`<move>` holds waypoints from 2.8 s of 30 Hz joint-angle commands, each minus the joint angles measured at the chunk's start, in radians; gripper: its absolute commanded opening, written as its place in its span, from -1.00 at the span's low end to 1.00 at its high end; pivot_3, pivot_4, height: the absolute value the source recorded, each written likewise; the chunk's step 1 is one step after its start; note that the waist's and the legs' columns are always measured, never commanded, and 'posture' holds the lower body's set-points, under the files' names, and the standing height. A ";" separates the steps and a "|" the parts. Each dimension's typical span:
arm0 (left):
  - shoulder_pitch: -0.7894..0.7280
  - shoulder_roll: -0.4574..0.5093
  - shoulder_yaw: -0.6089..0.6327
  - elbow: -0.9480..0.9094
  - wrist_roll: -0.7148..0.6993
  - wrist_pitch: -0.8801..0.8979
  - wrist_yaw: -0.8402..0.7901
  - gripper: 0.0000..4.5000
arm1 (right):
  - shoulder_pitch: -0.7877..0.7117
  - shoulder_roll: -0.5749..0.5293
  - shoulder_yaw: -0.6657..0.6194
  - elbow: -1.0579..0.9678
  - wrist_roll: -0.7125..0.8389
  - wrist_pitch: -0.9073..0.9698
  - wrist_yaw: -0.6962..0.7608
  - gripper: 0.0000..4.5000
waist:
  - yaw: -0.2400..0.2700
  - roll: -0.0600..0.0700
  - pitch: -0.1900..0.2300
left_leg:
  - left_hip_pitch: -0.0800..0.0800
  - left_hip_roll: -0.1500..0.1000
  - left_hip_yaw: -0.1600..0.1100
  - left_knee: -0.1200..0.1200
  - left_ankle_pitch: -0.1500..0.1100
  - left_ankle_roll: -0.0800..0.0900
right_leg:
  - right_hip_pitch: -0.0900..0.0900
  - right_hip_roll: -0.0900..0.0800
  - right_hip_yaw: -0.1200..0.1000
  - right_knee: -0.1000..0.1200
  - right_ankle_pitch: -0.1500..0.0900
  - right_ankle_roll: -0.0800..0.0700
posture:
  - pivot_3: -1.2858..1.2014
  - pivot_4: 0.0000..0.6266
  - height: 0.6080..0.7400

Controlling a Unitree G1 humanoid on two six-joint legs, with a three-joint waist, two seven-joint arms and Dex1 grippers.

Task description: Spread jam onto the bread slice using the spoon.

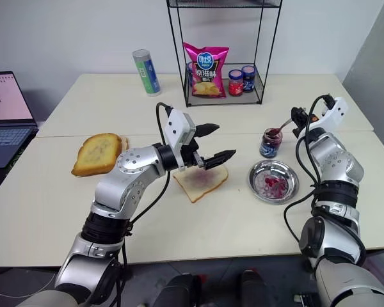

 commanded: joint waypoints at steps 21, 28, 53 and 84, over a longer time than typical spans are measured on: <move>-0.023 0.006 0.014 -0.029 -0.004 -0.016 -0.013 1.00 | 0.011 0.032 -0.182 -0.111 0.198 0.053 -0.133 -0.98 | 0.000 0.000 0.000 | 0.000 0.000 0.000 0.000 0.000 0.000 | 0.000 0.000 0.000 0.000 0.000 0.000 | 0.03 -0.52 1.00; -0.019 0.014 0.018 -0.038 -0.010 -0.008 -0.020 1.00 | 0.009 0.093 -0.292 -0.166 0.381 0.091 -0.265 -0.98 | 0.000 0.000 0.000 | 0.000 0.000 0.000 0.000 0.000 0.000 | 0.000 0.000 0.000 0.000 0.000 0.000 | 0.03 -0.52 1.00; 0.519 0.352 0.435 -0.497 -0.351 0.334 -0.002 1.00 | 0.166 0.187 0.413 -0.715 0.358 0.251 -0.199 -0.98 | -0.022 0.003 0.001 | -0.001 0.000 -0.001 -0.001 0.000 0.000 | -0.001 -0.001 0.000 -0.002 -0.001 0.000 | 0.03 -0.52 1.00; 0.698 0.324 0.447 -0.570 -0.373 0.281 0.097 1.00 | 0.289 0.186 0.790 -0.634 -0.327 -0.246 0.329 -0.98 | -0.021 0.003 0.001 | 0.001 0.002 -0.002 -0.001 0.000 0.000 | -0.001 -0.001 -0.001 -0.001 -0.002 -0.002 | 0.03 -0.52 1.00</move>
